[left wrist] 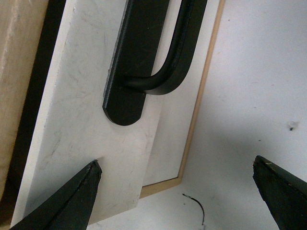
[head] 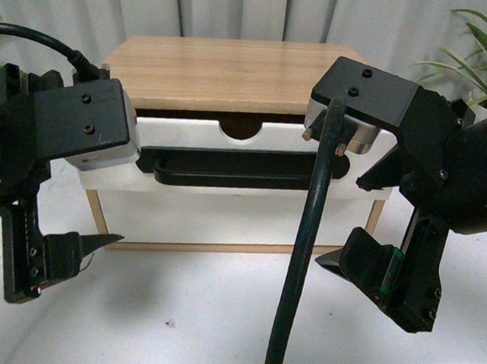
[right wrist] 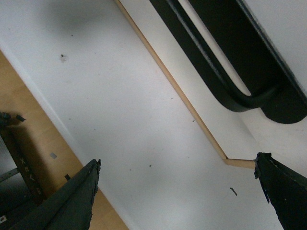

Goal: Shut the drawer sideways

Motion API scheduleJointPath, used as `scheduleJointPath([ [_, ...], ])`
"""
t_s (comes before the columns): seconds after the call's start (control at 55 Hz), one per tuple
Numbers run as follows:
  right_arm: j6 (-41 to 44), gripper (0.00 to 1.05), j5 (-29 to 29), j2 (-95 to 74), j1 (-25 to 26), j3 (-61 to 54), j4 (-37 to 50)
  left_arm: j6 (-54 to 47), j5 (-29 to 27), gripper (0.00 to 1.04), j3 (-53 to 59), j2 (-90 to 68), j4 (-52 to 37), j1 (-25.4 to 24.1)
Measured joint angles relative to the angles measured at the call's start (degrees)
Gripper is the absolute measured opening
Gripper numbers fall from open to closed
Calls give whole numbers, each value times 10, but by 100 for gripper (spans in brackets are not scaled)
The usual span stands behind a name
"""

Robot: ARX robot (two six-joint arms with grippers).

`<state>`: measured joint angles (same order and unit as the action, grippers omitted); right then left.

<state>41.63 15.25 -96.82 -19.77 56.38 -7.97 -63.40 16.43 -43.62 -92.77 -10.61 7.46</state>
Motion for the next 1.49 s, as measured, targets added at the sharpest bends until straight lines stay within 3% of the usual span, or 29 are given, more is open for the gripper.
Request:
scheduleJointPath([
  [0.836,-32,98,-42,-82,22,73,44,32,-22,98,-59,-83,-19,28],
  [1.236,-40,98,-28,68,22,-73,101,80,12,98,72,98,-107,0],
  [1.491,-101,98,-64,242,21,-219,174,151,54,98,230,270,-87,-24],
])
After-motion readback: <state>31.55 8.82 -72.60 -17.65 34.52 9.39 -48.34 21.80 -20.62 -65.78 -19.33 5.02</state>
